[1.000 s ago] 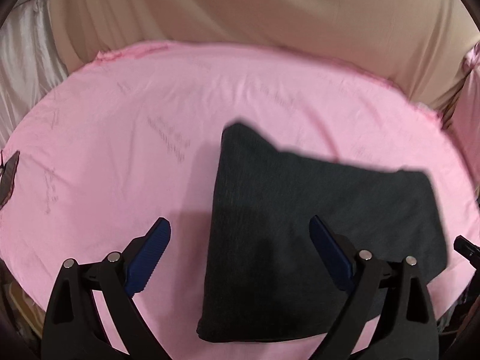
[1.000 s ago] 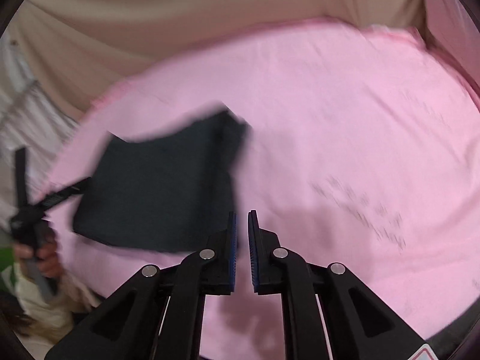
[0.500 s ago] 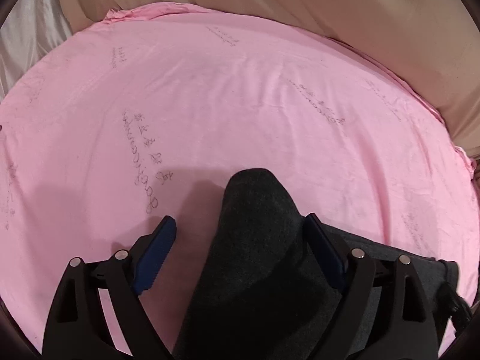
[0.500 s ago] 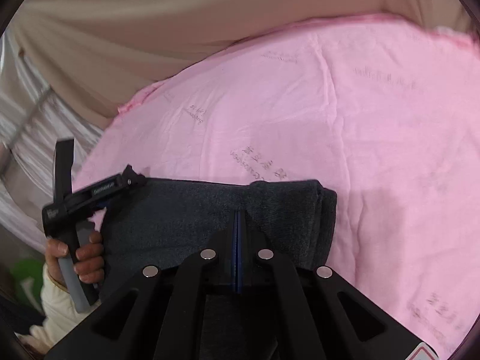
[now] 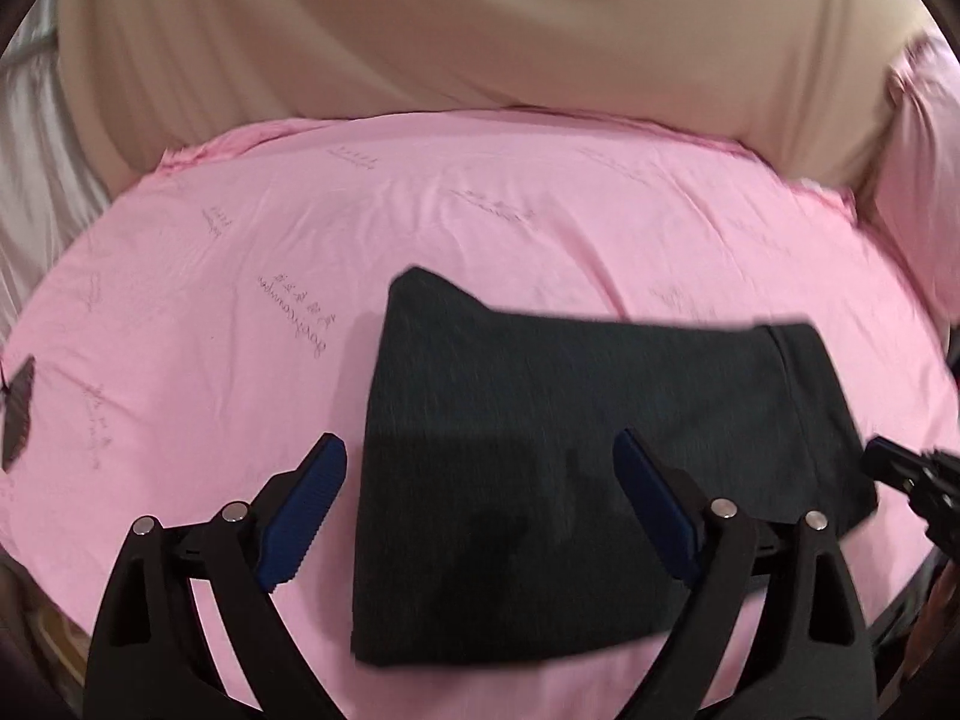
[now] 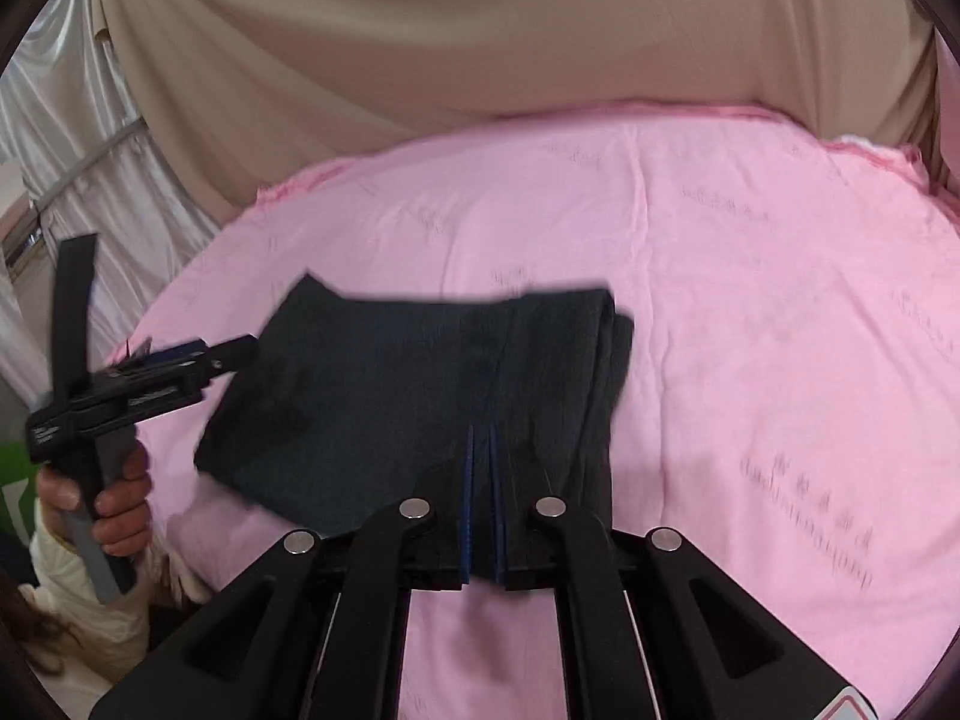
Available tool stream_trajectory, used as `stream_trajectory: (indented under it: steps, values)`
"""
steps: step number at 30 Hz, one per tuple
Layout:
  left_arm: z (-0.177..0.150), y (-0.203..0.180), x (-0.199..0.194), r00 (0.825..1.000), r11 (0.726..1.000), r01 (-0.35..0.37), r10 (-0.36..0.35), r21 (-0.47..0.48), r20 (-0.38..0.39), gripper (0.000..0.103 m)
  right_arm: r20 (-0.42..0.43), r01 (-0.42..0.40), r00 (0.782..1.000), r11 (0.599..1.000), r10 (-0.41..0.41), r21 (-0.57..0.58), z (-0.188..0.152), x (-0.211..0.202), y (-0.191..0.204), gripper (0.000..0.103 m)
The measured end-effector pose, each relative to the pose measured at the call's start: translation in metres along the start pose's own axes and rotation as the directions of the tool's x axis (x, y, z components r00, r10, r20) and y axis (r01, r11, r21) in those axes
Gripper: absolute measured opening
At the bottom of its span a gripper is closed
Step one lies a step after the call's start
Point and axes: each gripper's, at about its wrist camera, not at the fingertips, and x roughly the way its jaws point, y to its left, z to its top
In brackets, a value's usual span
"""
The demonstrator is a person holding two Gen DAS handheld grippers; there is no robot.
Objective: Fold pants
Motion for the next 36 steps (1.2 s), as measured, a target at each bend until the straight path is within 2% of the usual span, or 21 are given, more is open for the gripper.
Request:
stream_trajectory:
  steps: [1,4,7,10,14,18,20,22,23,24,25,26,28,29,30,31,32,33,34,35,36]
  values:
    - [-0.007,-0.004,-0.002,1.000,1.000,-0.018,0.018,0.020,-0.004,0.088,-0.020,0.039,0.999,0.999,-0.038,0.003,-0.007,0.010,-0.005,0.000]
    - [-0.019,-0.008,0.007,0.997,0.998,-0.059,0.061,0.033,-0.041,0.088,0.000,0.014,1.000,0.998,-0.014,0.059,-0.005,0.002,-0.008,0.002]
    - [-0.027,-0.008,0.012,0.996,0.998,-0.053,0.055,0.030,-0.072,0.088,0.055,0.036,0.998,0.999,-0.037,0.008,-0.004,-0.011,0.011,0.008]
    - [-0.035,-0.009,0.016,0.994,0.998,-0.060,0.062,0.023,-0.091,0.088,-0.015,0.096,0.995,0.995,-0.096,0.024,-0.015,0.013,0.001,0.013]
    - [-0.040,-0.010,0.014,0.993,0.996,-0.079,0.082,0.031,-0.084,0.088,0.028,0.066,0.997,0.994,-0.068,0.091,-0.017,-0.003,-0.001,0.014]
    - [-0.041,-0.007,0.011,0.994,0.998,-0.067,0.068,0.014,-0.088,0.089,0.056,0.080,0.995,0.996,-0.082,0.032,-0.014,-0.017,0.014,0.016]
    - [-0.042,-0.006,0.010,0.993,0.998,-0.067,0.068,0.008,-0.093,0.089,0.020,0.120,0.992,0.991,-0.121,0.053,-0.019,-0.007,0.007,0.022]
    - [-0.043,-0.001,0.005,0.995,0.999,-0.045,0.044,-0.009,-0.094,0.089,0.011,0.100,0.995,0.989,-0.101,0.110,-0.025,-0.005,-0.004,0.038]
    - [-0.044,0.006,0.000,0.996,0.999,-0.008,0.004,-0.037,-0.093,0.089,0.015,0.073,0.997,0.987,-0.076,0.144,-0.027,-0.008,-0.010,0.044]
    - [-0.045,0.014,-0.004,0.995,0.997,0.032,-0.039,-0.069,-0.094,0.094,0.021,0.052,0.998,0.985,-0.056,0.164,-0.029,-0.010,-0.014,0.058]
    - [-0.046,0.027,-0.007,0.990,0.988,0.093,-0.105,-0.121,-0.093,0.096,0.028,0.029,0.999,0.984,-0.035,0.178,-0.029,-0.011,-0.018,0.067]
    - [-0.047,0.035,-0.006,0.985,0.979,0.131,-0.147,-0.156,-0.095,0.097,0.036,0.009,0.999,0.982,-0.017,0.190,-0.028,-0.011,-0.022,0.069]
    - [-0.050,0.057,0.009,0.964,0.946,0.196,-0.234,-0.259,-0.125,0.097,0.041,-0.031,0.999,0.978,0.023,0.205,-0.025,-0.007,-0.028,0.081]
    - [-0.051,0.063,0.017,0.956,0.932,0.207,-0.257,-0.297,-0.141,0.095,0.030,-0.044,0.999,0.976,0.038,0.213,-0.022,-0.001,-0.031,0.082]
    - [-0.054,0.071,0.029,0.943,0.911,0.222,-0.291,-0.347,-0.160,0.089,0.018,-0.062,0.998,0.974,0.060,0.218,-0.020,0.005,-0.033,0.082]
    - [-0.054,0.073,0.030,0.945,0.909,0.230,-0.293,-0.349,-0.142,0.087,0.005,-0.083,0.996,0.971,0.084,0.225,-0.018,0.014,-0.035,0.082]
    - [-0.051,0.071,0.030,0.953,0.921,0.217,-0.272,-0.324,-0.133,0.062,-0.004,-0.105,0.994,0.965,0.109,0.240,-0.016,0.024,-0.037,0.082]
    - [-0.049,0.068,0.032,0.946,0.921,0.234,-0.290,-0.311,-0.147,0.053,-0.014,-0.129,0.991,0.959,0.136,0.251,-0.015,0.034,-0.038,0.079]
    - [-0.047,0.066,0.034,0.948,0.925,0.225,-0.281,-0.305,-0.153,0.049,-0.017,-0.137,0.989,0.956,0.146,0.260,-0.014,0.041,-0.038,0.062]
    - [-0.041,0.062,0.035,0.955,0.938,0.205,-0.255,-0.281,-0.153,0.039,-0.007,-0.132,0.991,0.964,0.137,0.232,-0.009,0.043,-0.033,0.052]
    - [-0.035,0.061,0.033,0.958,0.944,0.198,-0.243,-0.264,-0.151,0.031,-0.010,-0.152,0.987,0.964,0.158,0.220,-0.003,0.041,-0.029,0.032]
